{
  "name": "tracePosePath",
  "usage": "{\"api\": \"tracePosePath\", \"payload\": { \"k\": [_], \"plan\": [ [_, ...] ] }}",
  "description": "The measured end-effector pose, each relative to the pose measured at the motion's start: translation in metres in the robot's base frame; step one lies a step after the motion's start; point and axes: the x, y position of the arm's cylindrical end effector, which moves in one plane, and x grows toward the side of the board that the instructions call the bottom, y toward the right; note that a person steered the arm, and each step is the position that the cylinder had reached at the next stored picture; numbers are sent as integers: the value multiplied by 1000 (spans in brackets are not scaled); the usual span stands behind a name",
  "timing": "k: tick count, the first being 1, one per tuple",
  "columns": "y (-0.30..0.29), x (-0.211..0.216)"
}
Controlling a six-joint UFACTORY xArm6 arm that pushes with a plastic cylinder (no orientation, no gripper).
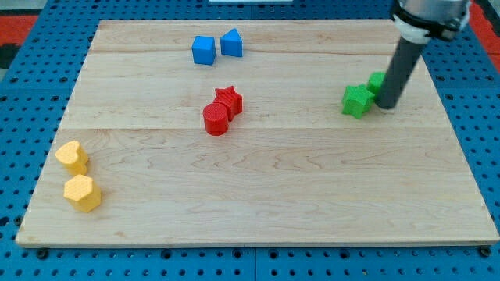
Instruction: Slide the green circle slightly left
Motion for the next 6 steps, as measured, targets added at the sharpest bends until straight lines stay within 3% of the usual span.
{"api": "tracePosePath", "payload": {
  "k": [1, 2, 3, 5, 6],
  "plan": [
    [-18, -49],
    [41, -28],
    [62, -61],
    [-16, -70],
    [-4, -78]
  ]
}}
